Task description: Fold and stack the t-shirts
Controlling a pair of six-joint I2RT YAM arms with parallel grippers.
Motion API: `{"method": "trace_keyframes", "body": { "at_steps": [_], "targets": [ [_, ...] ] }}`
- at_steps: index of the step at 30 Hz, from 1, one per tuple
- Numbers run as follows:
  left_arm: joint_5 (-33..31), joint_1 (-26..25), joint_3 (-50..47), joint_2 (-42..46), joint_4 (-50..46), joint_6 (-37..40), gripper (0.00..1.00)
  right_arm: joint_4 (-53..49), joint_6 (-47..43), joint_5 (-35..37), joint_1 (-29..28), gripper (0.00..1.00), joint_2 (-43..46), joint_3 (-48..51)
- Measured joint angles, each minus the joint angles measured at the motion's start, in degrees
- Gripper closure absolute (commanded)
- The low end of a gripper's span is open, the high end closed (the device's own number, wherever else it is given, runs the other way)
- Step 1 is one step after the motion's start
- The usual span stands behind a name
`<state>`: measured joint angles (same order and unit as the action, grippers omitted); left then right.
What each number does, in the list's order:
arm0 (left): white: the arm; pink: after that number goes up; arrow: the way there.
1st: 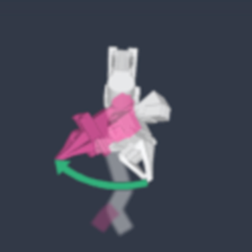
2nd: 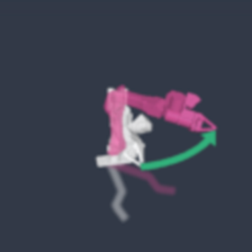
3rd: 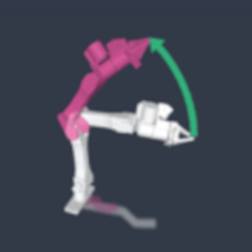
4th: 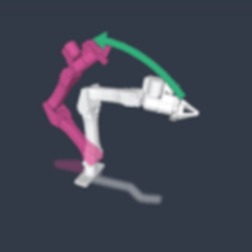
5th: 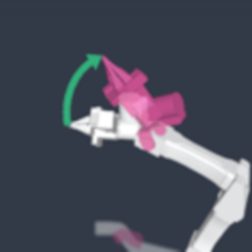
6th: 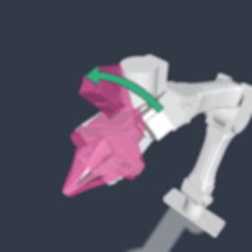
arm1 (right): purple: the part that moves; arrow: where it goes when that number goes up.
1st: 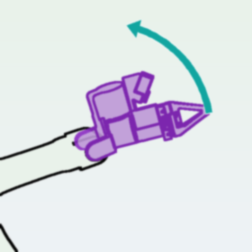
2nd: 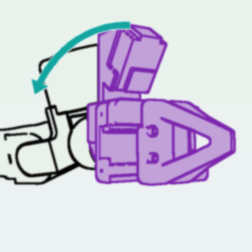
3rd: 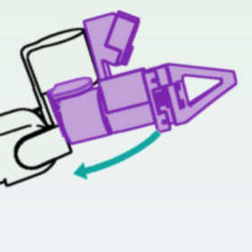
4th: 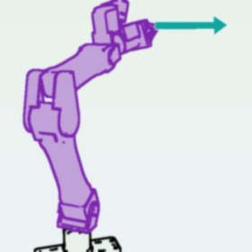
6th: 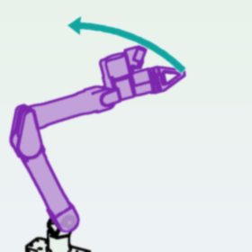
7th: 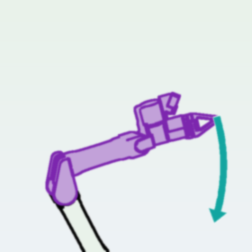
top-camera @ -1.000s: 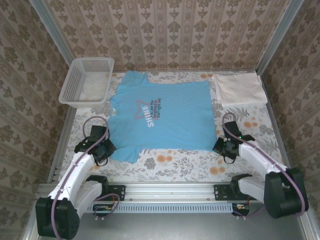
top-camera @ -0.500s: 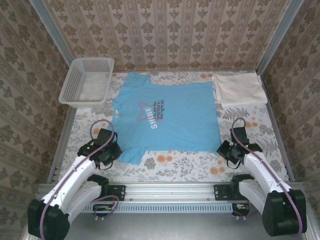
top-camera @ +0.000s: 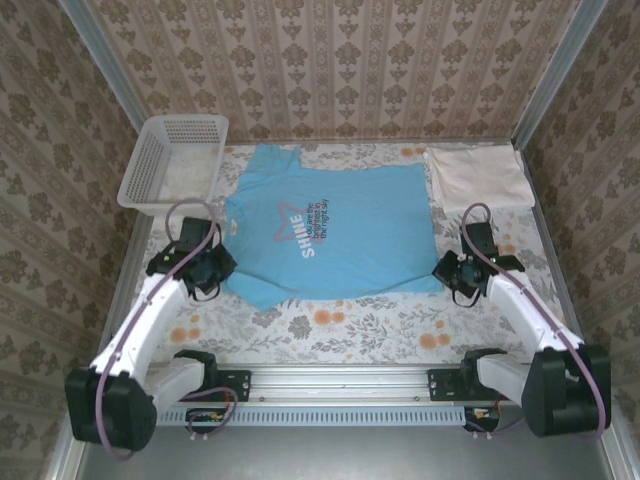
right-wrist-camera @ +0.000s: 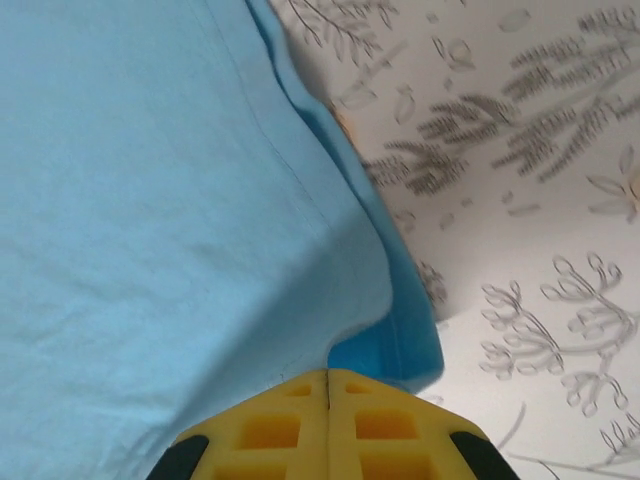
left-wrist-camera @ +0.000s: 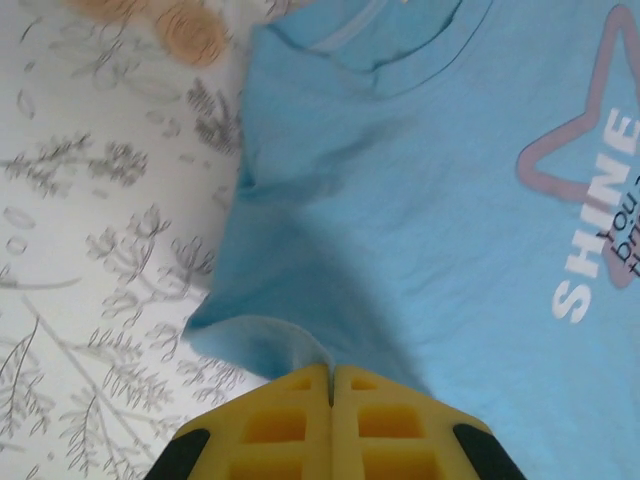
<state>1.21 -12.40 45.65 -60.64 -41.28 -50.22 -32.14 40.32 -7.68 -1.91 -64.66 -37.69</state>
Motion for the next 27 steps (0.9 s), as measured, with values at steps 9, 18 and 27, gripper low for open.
{"method": "trace_keyframes", "body": {
  "at_steps": [9,18,27],
  "targets": [
    [2.5,2.9,12.4,-17.1,3.3,3.6,1.00,3.7,-2.0,2.1,-0.1,1.00,-15.6,-11.2],
    [3.4,3.7,24.9,-34.3,4.0,6.4,1.00,5.4,-2.6,4.8,0.3,1.00,-24.9,-16.0],
    [3.7,4.3,31.3,-44.6,3.3,8.0,1.00,6.3,-2.6,5.0,1.9,1.00,-28.9,-18.4]
  ]
}}
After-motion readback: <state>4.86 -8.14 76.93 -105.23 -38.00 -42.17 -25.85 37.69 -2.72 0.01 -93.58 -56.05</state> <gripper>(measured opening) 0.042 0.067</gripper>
